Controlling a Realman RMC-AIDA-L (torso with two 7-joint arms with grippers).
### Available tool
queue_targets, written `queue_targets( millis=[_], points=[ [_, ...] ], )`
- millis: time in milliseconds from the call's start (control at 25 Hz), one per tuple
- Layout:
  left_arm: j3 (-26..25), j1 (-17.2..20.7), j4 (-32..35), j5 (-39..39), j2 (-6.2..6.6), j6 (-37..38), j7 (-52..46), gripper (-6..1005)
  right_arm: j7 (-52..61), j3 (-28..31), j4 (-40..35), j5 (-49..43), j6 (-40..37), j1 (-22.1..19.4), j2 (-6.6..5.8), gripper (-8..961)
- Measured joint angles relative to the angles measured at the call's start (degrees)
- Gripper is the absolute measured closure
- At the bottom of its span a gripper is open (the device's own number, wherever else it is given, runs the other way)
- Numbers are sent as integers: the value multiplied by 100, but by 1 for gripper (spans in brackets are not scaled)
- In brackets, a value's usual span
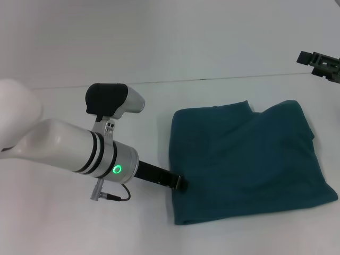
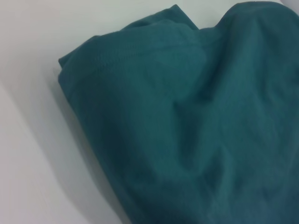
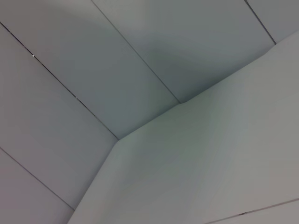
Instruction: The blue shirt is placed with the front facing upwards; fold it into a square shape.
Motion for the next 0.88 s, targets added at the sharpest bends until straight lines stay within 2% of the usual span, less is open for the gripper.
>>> queue_targets(
  millis=[360, 880],
  points=[
    [13, -48, -49, -2, 3, 3, -3, 937, -9, 5, 2, 2, 3, 0, -6, 38],
    [-13, -17, -10, 19, 49, 71, -4, 932, -63, 5, 46, 2, 42, 0, -22, 39]
  ],
)
